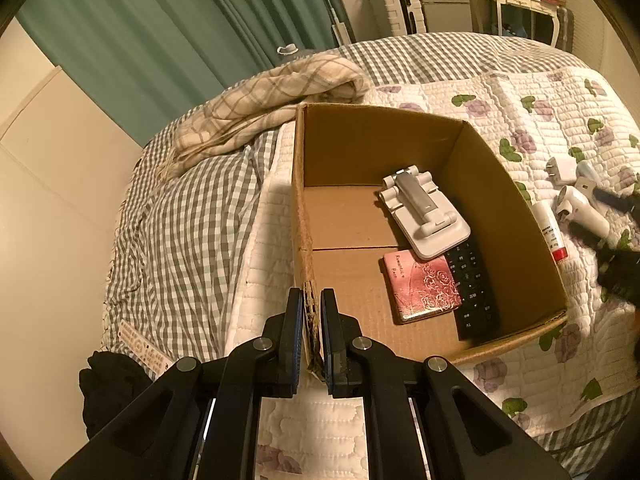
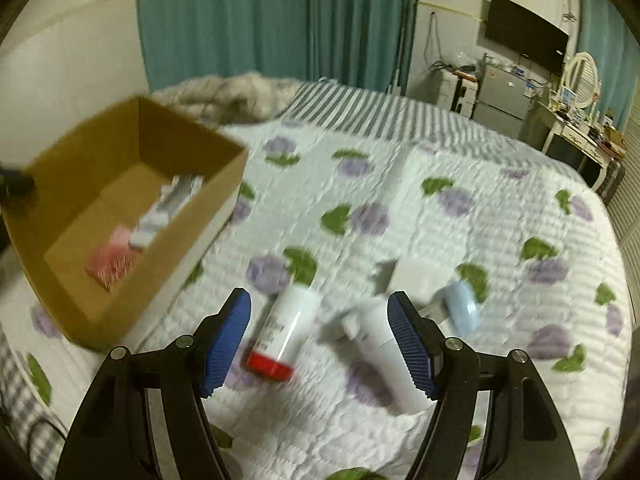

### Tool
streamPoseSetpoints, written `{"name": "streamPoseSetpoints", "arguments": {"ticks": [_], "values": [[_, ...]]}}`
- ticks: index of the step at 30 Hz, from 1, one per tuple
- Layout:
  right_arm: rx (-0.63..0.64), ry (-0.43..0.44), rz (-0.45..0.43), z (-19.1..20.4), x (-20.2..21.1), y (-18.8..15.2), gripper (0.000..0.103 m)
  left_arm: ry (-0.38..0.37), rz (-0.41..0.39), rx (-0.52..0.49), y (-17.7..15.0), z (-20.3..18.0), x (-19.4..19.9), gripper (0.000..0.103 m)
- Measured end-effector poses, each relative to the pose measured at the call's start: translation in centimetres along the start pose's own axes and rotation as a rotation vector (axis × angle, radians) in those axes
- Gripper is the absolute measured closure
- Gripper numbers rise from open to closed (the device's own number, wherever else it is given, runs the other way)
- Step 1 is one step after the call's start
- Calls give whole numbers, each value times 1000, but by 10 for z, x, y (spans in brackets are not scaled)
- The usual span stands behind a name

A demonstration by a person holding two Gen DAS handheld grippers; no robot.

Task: Organize rigid objects
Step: 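Grasp the white bottle with red cap using the right gripper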

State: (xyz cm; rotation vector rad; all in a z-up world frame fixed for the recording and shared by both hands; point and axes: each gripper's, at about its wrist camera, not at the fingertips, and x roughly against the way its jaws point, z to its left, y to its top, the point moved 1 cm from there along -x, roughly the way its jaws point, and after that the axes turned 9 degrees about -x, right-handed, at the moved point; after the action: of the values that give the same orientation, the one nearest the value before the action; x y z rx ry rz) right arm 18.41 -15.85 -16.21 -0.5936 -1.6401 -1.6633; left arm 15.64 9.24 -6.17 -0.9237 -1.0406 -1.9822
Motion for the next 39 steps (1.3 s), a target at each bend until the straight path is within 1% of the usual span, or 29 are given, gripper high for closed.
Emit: {"name": "streamPoseSetpoints", "arguments": {"ticks": [3, 7, 9, 10, 12, 14, 19, 22, 23, 26, 27, 32, 39], "values": [[3, 15, 44, 5, -17, -17, 32, 2, 1, 1, 1, -1, 1, 96], [15, 39, 52, 13, -24, -25, 33, 7, 3, 4, 2, -1, 1, 96], [9, 65, 62, 15, -28, -25, 38, 8, 4, 6, 2, 0, 2, 96], [8, 69, 69, 15, -30, -26, 43, 8, 4, 6, 2, 0, 2, 96], [1, 77, 84, 16, -35, -26, 46, 8, 4, 5, 2, 0, 2, 96], [-15, 85, 102, 15, -40, -26, 51, 10, 5, 4, 3, 0, 3, 96], [-49, 79, 118, 11, -50, -22, 51, 11, 6, 3, 3, 0, 3, 96], [-78, 71, 159, 7, -65, -21, 51, 11, 5, 2, 2, 1, 3, 96], [-87, 71, 171, 5, -69, -20, 55, 11, 5, 3, 2, 0, 3, 96], [-109, 75, 195, 2, -78, -20, 59, 11, 5, 3, 2, 0, 3, 96], [-111, 74, 195, 1, -78, -21, 62, 12, 5, 3, 2, 0, 3, 96], [-123, 85, 171, -2, -71, -21, 64, 11, 5, 3, 2, 0, 3, 96], [-140, 108, 97, -8, -39, -15, 67, 10, 1, 5, 1, 1, 2, 96]]}}
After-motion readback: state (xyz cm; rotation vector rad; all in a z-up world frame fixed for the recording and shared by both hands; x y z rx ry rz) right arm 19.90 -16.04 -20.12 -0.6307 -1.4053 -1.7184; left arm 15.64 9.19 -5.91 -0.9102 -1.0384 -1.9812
